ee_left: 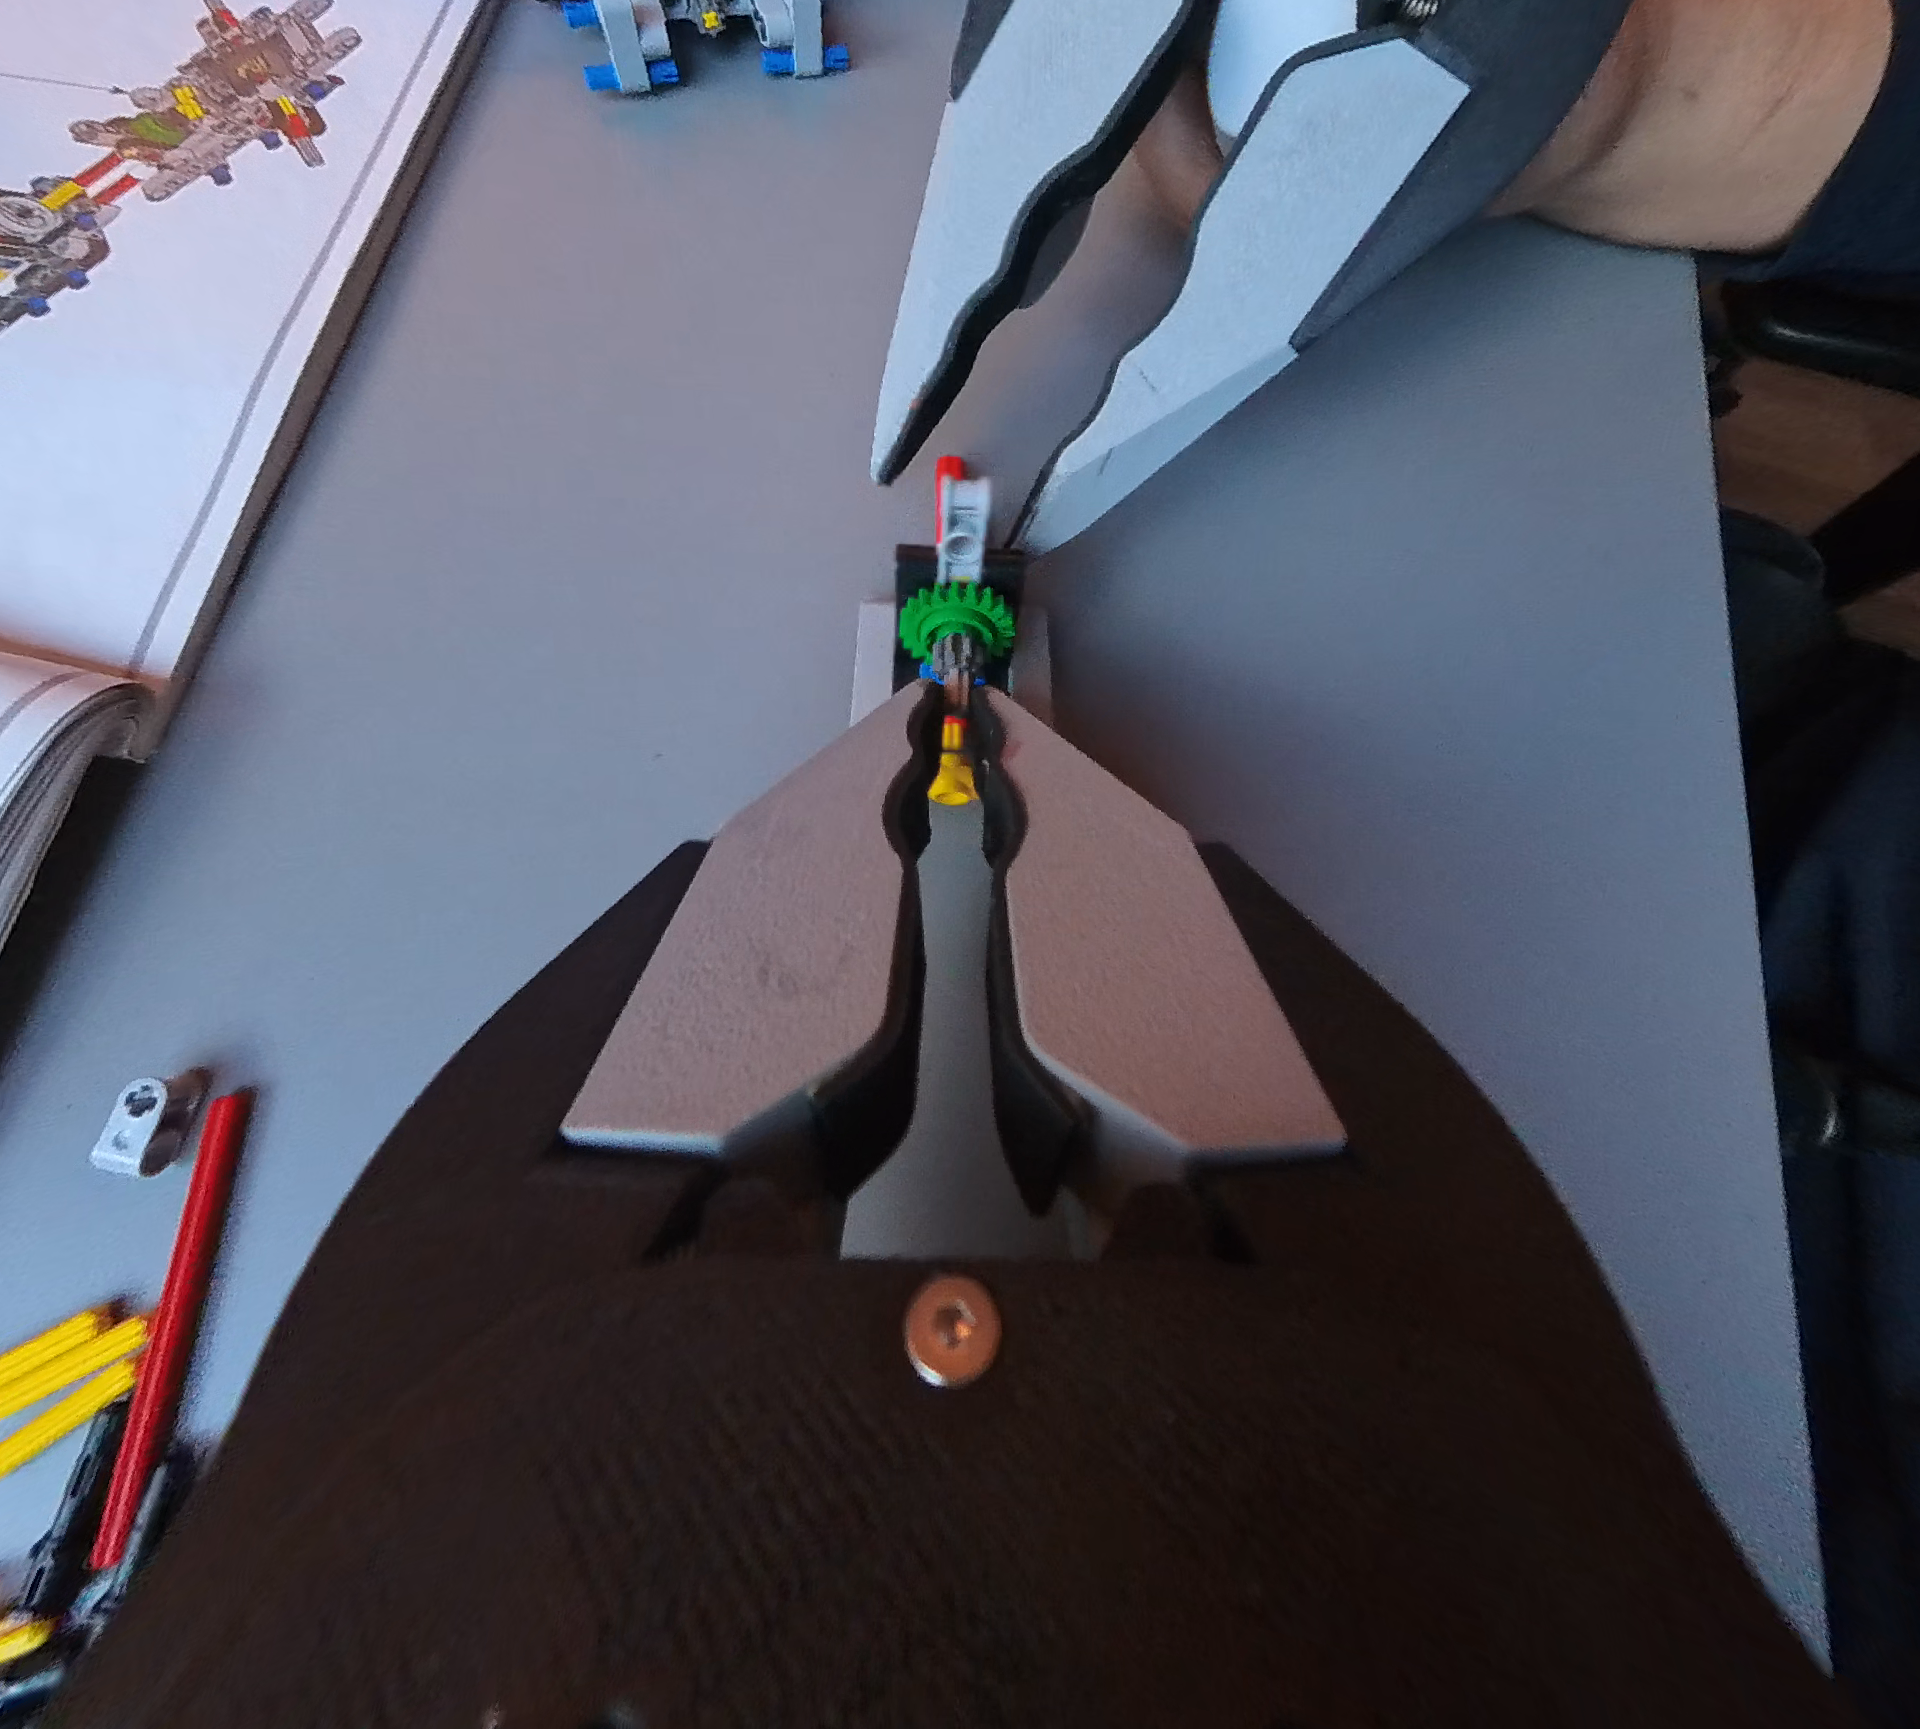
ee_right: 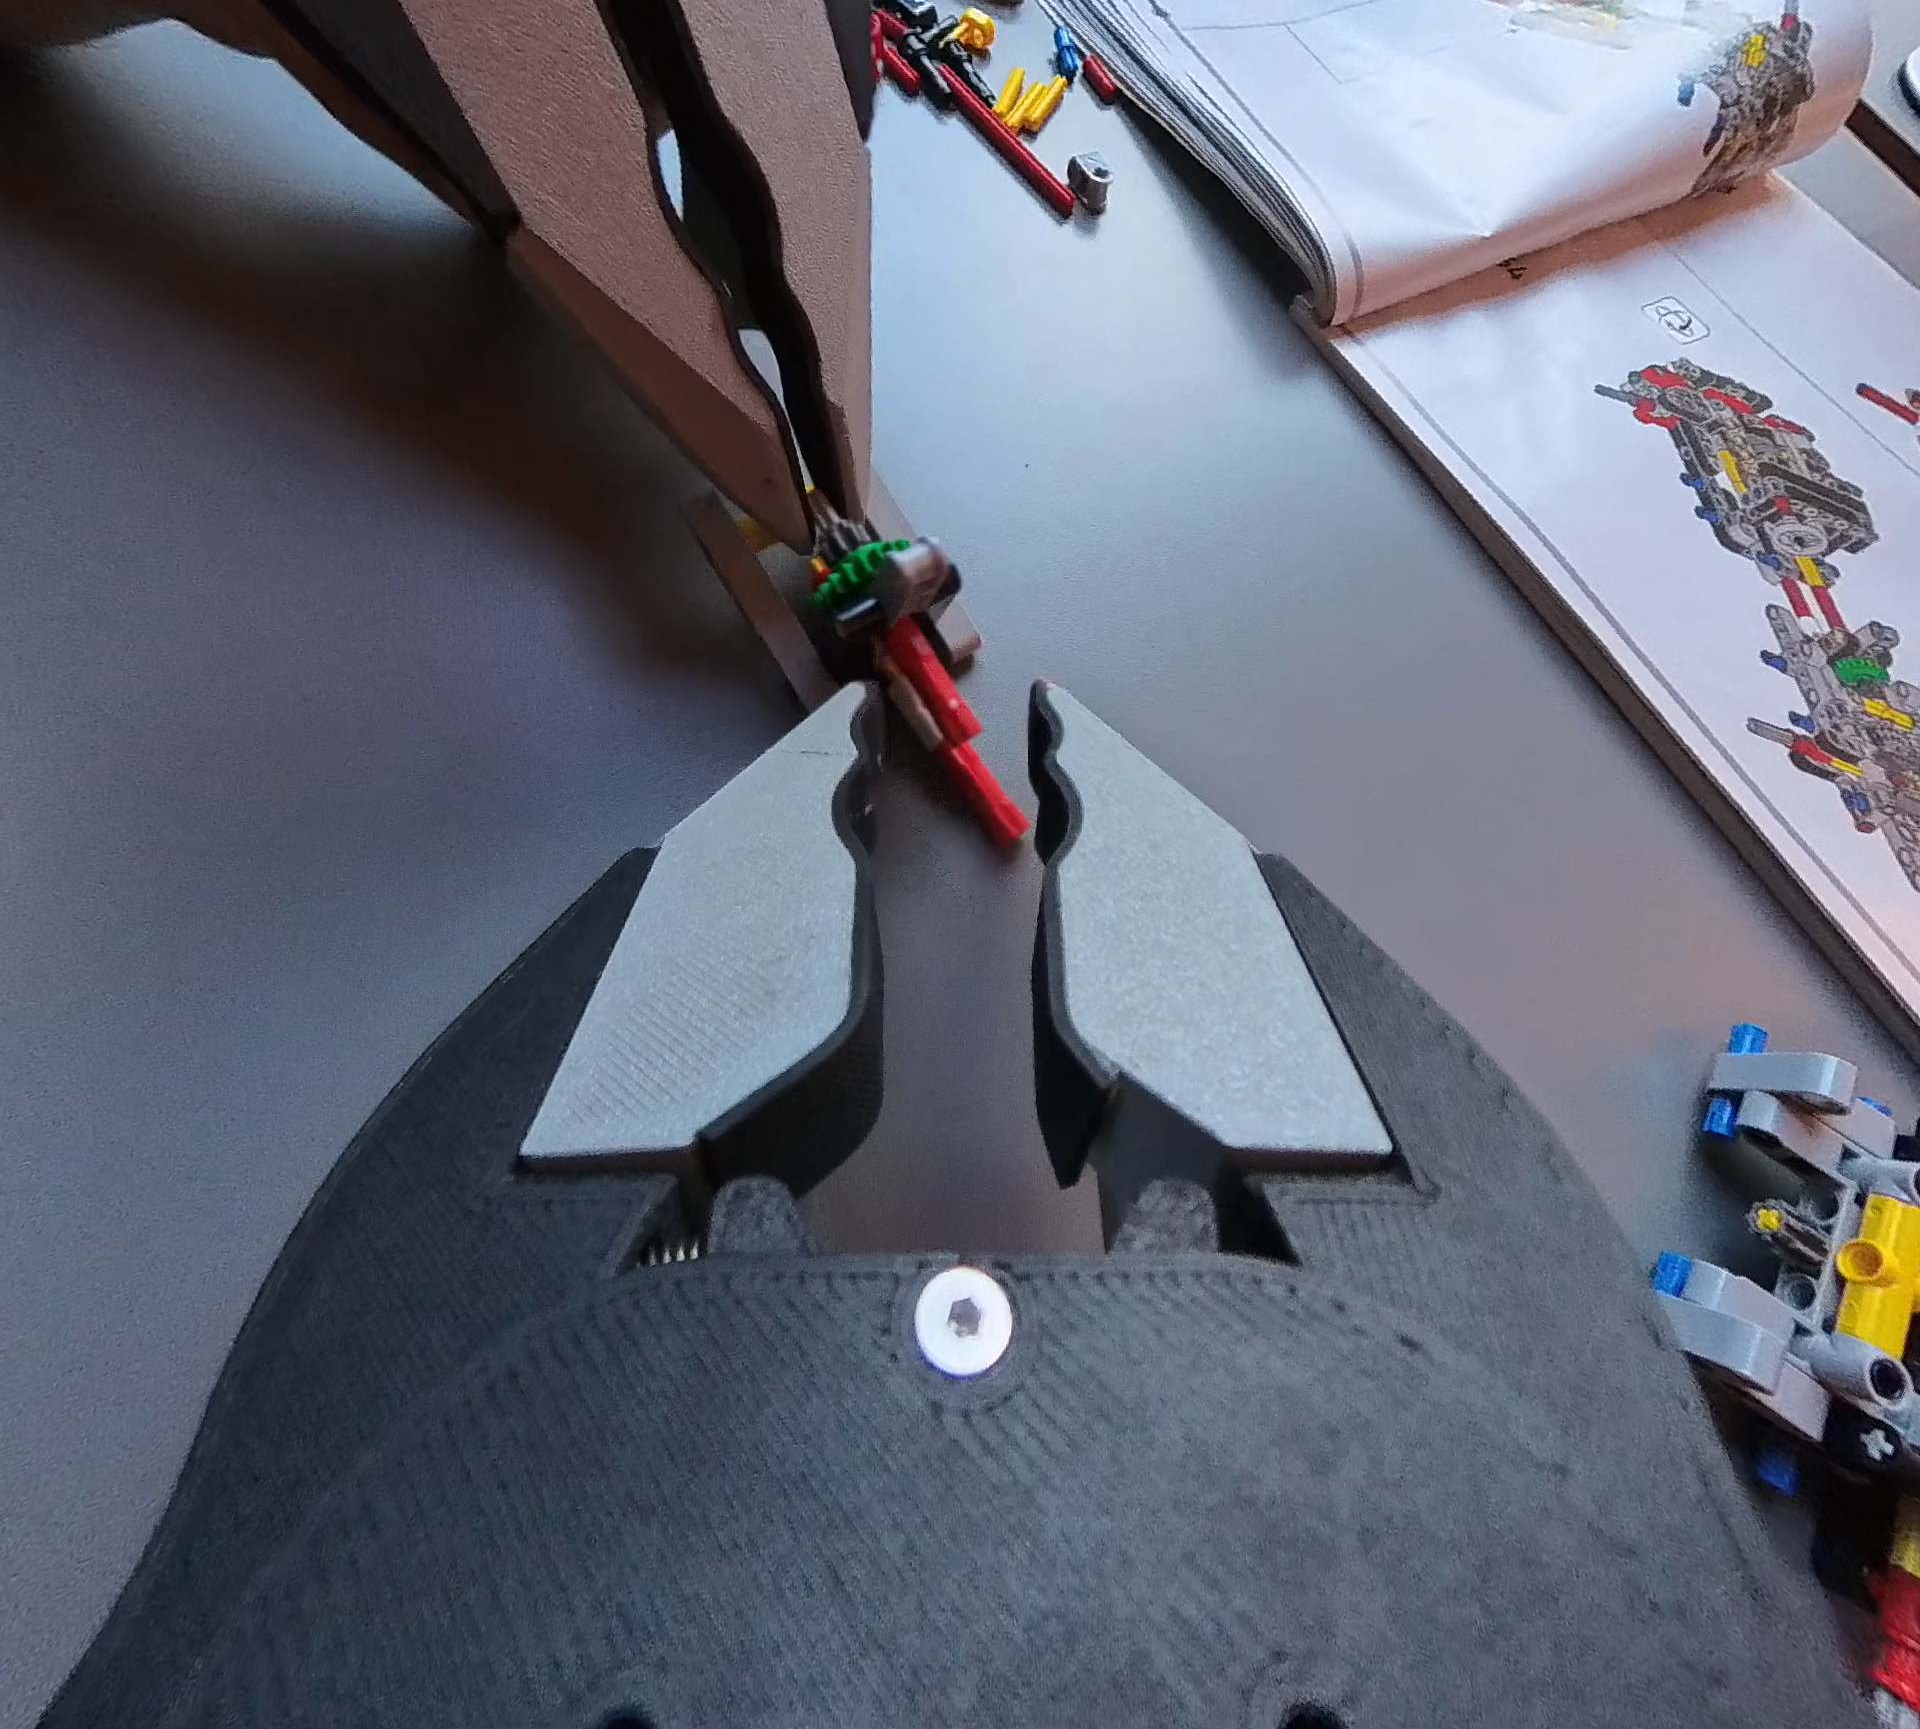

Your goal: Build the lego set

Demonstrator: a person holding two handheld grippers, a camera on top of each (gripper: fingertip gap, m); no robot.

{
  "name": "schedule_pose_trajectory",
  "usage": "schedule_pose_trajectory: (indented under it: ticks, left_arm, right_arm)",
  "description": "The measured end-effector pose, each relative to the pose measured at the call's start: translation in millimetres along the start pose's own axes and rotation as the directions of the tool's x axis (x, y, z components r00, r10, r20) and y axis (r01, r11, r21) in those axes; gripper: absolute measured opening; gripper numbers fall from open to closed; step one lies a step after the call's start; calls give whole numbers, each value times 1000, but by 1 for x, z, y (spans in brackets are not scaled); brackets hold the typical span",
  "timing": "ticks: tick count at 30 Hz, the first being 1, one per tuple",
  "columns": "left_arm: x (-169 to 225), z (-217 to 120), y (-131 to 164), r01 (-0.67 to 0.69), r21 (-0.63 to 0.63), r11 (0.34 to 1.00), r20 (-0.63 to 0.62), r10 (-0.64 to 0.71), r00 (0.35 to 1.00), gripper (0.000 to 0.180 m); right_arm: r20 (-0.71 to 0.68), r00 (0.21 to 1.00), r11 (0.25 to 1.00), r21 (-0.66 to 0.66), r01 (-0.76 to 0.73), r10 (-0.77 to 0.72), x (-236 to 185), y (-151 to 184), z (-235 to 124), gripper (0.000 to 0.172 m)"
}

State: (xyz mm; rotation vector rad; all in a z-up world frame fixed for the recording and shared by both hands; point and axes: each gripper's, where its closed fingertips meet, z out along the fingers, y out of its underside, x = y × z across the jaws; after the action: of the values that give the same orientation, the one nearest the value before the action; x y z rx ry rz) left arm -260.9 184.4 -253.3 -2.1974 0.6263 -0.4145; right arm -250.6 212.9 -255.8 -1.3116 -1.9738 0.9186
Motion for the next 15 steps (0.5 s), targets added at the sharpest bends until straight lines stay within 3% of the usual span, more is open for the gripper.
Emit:
schedule_pose_trajectory:
  ticks: [15]
  left_arm:
    - [-8,-5,8,-21,12,1000,-42,22,999,0]
  right_arm:
    - [-28,996,993,75,91,-89,-8,-14,-6,27]
